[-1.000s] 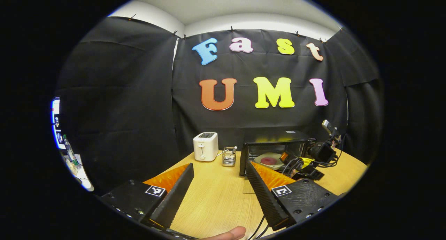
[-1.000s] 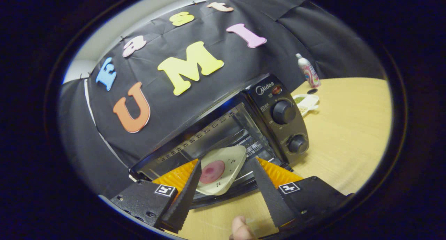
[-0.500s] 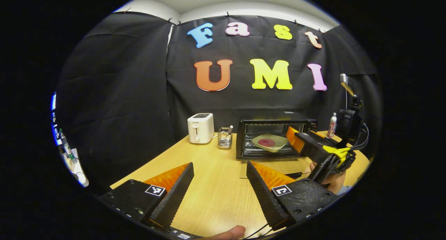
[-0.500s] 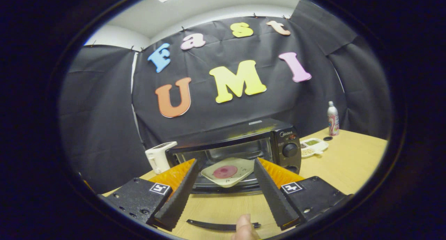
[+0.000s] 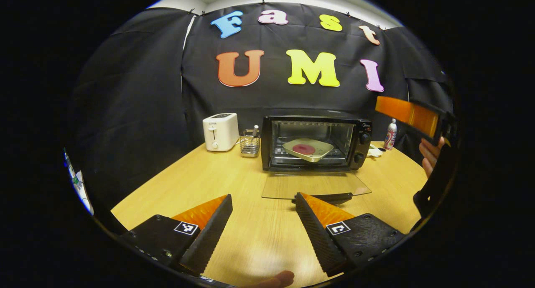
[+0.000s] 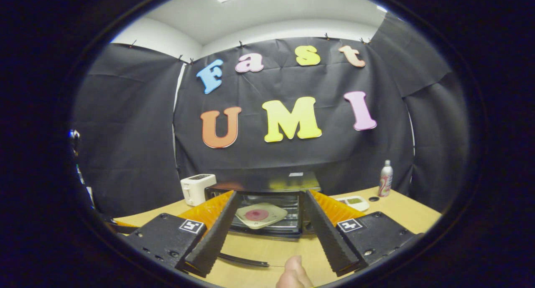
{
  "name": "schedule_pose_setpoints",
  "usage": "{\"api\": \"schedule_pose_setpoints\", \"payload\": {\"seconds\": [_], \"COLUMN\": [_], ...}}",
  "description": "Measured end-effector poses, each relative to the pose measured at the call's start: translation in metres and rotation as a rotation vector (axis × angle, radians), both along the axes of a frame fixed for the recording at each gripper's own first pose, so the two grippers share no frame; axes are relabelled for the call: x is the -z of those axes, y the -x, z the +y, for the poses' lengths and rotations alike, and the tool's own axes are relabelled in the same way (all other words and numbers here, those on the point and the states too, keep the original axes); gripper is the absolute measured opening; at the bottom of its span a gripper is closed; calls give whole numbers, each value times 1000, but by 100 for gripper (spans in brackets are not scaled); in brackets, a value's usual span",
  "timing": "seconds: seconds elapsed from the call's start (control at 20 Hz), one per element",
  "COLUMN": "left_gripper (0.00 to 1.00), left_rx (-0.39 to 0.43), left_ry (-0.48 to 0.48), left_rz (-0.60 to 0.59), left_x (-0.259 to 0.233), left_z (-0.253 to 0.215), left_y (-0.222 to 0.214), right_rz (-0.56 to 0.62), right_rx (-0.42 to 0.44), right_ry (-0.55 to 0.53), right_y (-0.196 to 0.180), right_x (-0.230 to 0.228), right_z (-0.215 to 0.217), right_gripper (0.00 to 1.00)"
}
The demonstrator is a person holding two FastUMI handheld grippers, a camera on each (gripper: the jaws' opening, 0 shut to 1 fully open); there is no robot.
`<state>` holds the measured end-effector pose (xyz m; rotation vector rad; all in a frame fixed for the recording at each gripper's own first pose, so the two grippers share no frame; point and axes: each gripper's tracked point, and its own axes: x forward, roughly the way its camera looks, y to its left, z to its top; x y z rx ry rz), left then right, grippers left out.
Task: Open the electric oven with the left hand, put the food in, and close the electric oven.
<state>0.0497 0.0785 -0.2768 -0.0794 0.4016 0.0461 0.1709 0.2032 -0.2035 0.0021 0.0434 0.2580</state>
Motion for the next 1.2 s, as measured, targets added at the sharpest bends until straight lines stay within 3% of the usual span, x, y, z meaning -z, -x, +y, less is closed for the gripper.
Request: {"api": "schedule_pose_setpoints", "payload": {"seconds": [0.25,0.35,0.4,0.55,0.6,0.75,1.1,1.15,1.2], "left_gripper": [95,95,95,95,95,95,95,96,95], "left_rx": [62,77,91,130,143,185,185,179,173], "left_ry": [40,71,86,98,95,77,80,83,86], "left_rz": [57,92,103,145,159,201,270,275,296], "left_x": [22,31,34,48,53,69,92,93,97], "left_z": [-37,-50,-59,-81,-87,-101,-114,-113,-113], "left_y": [-11,-16,-18,-24,-26,-32,-58,-61,-62], "right_rz": [-37,-41,-41,-39,-35,-32,-35,-33,-32], "right_rx": [21,40,49,62,71,94,99,99,104], "right_ry": [-11,-19,-21,-35,-31,-8,10,11,13], "right_y": [14,15,14,11,9,2,-8,-9,-10], "right_x": [-39,-50,-51,-57,-55,-54,-47,-46,-45], "right_z": [-38,-55,-63,-79,-87,-104,-119,-120,-123], "right_gripper": [96,100,96,96,100,96,96,100,96]}}
